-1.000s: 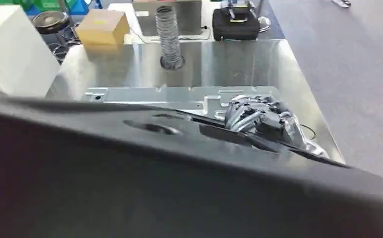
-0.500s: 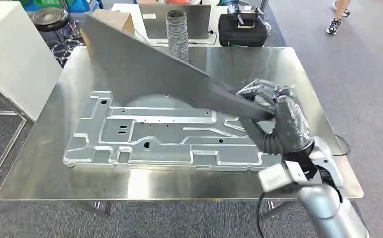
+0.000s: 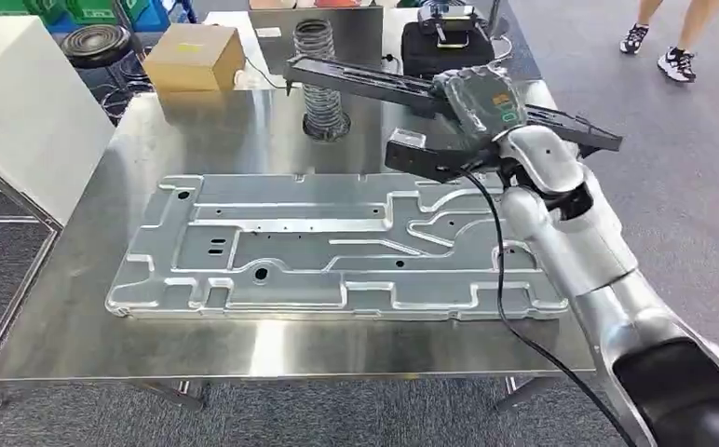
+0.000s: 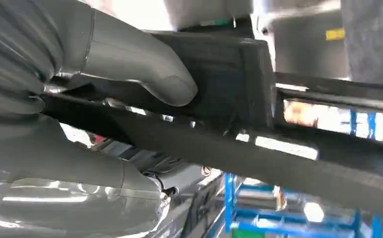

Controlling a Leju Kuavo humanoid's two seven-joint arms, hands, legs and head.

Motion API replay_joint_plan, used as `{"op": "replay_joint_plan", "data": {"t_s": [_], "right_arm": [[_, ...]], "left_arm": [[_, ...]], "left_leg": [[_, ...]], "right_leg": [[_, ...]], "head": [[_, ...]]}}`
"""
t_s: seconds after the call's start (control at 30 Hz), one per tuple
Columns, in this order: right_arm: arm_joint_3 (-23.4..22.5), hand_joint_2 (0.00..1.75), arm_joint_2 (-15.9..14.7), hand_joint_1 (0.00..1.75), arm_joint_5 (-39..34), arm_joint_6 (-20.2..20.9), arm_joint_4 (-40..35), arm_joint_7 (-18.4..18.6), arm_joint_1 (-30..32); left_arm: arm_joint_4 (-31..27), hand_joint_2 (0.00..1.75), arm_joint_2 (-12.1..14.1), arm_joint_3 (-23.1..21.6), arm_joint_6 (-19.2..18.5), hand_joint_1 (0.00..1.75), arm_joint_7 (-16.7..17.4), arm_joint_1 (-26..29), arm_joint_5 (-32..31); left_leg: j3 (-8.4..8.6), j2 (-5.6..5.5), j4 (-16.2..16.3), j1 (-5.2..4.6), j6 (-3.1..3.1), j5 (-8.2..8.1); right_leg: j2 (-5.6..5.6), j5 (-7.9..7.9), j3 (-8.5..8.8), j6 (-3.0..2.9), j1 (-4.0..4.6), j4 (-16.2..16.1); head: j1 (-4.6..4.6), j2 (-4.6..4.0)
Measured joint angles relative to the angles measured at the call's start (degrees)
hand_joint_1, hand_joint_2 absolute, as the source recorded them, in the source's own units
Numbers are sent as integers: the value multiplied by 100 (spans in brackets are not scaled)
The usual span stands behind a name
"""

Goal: Take the parts from the cabinet and place them on the table.

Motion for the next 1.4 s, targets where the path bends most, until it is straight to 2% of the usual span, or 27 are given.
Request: {"op": "replay_joint_plan", "data": {"t_s": [0.07,0.1,0.13,0.2,0.23,0.27,0.37,0.43,0.47,0.57,0.6,0.63,0.73,0.77,0.83,0.87,0.93,0.97,1.03,1.07,1.1,1.13,1.17,1.23,1.27,1.3,1.4], "right_arm": [[316,175,226,175,259,0,551,-134,-124],[502,175,395,175,375,-44,873,-202,-135],[679,175,583,175,449,-116,1194,-268,-139],[1007,175,941,175,523,-262,1766,-375,-144],[1123,175,1072,175,521,-317,1957,-412,-148],[1295,175,1260,175,512,-411,2247,-469,-162],[1598,175,1635,175,425,-566,2777,-527,-81],[1697,175,1777,175,390,-638,2958,-543,-18],[1743,175,1830,175,383,-664,3033,-547,-19],[1848,175,1904,175,377,-697,3230,-545,20],[1879,175,1920,175,377,-701,3272,-547,43],[1896,175,1922,175,359,-710,3298,-547,43],[1911,175,1966,175,171,-686,3344,-668,28],[1913,175,1972,175,82,-675,3361,-733,49],[1920,175,2023,175,-30,-625,3392,-820,112],[1920,0,2031,0,-78,-598,3413,-858,133],[1946,0,2073,0,-170,-537,3479,-936,190],[1966,0,2090,0,-228,-511,3520,-969,232],[1992,0,2112,0,-325,-489,3591,-1019,326],[1999,0,2114,0,-347,-489,3626,-1026,368],[1999,0,2114,0,-371,-489,3651,-1026,378],[1999,0,2116,0,-391,-485,3667,-1030,374],[1999,0,2121,0,-439,-480,3680,-1043,369],[1974,0,2123,0,-748,-369,3680,-1173,368],[1926,0,2123,0,-997,-244,3674,-1271,380],[1857,0,2114,0,-1306,-73,3648,-1364,384],[1598,0,2088,0,-2252,471,3406,-1574,441]], "left_arm": [[0,0,0,-48,13,0,-7,2,2],[0,0,-2,-72,28,0,-13,0,2],[0,0,-4,-83,57,0,-22,-1,4],[0,0,-4,-94,101,0,-44,-1,7],[0,0,-2,-101,116,0,-59,-1,7],[0,0,20,-114,120,0,-83,-11,7],[0,0,29,-179,144,0,-146,8,9],[0,0,24,-221,162,0,-160,11,9],[0,0,24,-225,164,0,-162,4,9],[0,0,22,-245,168,0,-162,1,9],[0,0,20,-260,170,0,-162,3,9],[0,0,20,-269,170,0,-162,13,9],[0,0,11,-304,162,0,-162,13,9],[0,0,11,-341,157,0,-162,4,9],[0,0,11,-372,151,0,-157,3,9],[0,175,7,-383,142,0,-160,2,9],[0,175,7,-415,125,0,-162,-7,9],[0,175,-2,-426,118,0,-170,-8,9],[0,175,0,-444,118,0,-182,-6,9],[0,175,-2,-459,118,0,-186,-2,11],[0,175,-9,-468,116,0,-188,8,11],[0,175,-9,-472,116,0,-188,13,11],[0,0,-11,-479,109,0,-192,11,11],[0,0,-6,-485,68,0,-252,5,11],[0,0,-6,-485,57,0,-284,-5,11],[0,0,-6,-485,57,0,-302,-18,11],[0,0,-6,-492,79,0,-297,-2,11]], "left_leg": [[-437,0,835,4,-29,-261],[-530,0,917,3,-26,-186],[-452,0,681,3,-11,22],[-18,0,-332,-8,68,596],[191,2,-859,-31,135,792],[296,2,-942,-59,162,698],[269,-26,-984,-83,193,698],[347,-15,-1114,-15,251,745],[354,-12,-1127,-5,281,743],[354,-13,-1114,-7,301,724],[359,-16,-1106,-5,297,711],[368,-20,-1093,-3,294,696],[390,-30,-1006,0,231,620],[370,-35,-962,-32,189,588],[380,-31,-967,-23,132,578],[391,-28,-981,-11,101,581],[386,-19,-920,12,34,517],[306,-13,-721,12,-1,365],[-110,-14,194,37,-62,-105],[-317,-13,627,42,-81,-266],[-434,-13,864,48,-92,-293],[-412,-12,806,53,-94,-204],[-250,-11,470,58,-86,8],[342,-9,-667,59,-40,532],[510,-13,-1003,42,-5,499],[508,-22,-1015,8,53,518],[498,-18,-1010,-13,143,530]], "right_leg": [[15,-14,7,-22,13,3],[27,-23,22,-34,23,4],[45,-36,43,-36,33,5],[67,-74,103,-40,58,4],[67,-99,131,-36,63,-2],[65,-112,110,-14,103,3],[49,-113,110,60,65,-35],[39,-208,110,119,88,61],[36,-378,-23,132,87,324],[35,-940,-765,184,46,1722],[34,-898,-880,199,35,1869],[32,-719,-842,206,23,1709],[16,45,-187,176,1,263],[10,-17,-105,144,15,88],[34,12,-117,86,44,62],[43,13,-112,54,62,63],[32,58,-60,-18,14,-9],[31,63,-54,-41,8,-20],[30,62,-59,-57,13,-17],[29,58,-60,-62,15,-14],[29,58,-59,-61,15,-13],[32,56,-53,-59,15,-13],[41,52,-41,-53,14,-12],[57,33,6,-24,14,-13],[57,23,15,0,35,-12],[69,28,2,43,46,-11],[75,55,15,140,32,-52]], "head": [[-4,0],[-2,0],[-4,0],[-4,0],[-2,0],[7,0],[-4,0],[4,0],[33,0],[35,0],[35,0],[41,0],[42,0],[39,0],[35,0],[42,0],[35,0],[29,0],[31,0],[31,0],[31,0],[31,0],[31,0],[31,0],[35,0],[37,0],[35,0]]}}
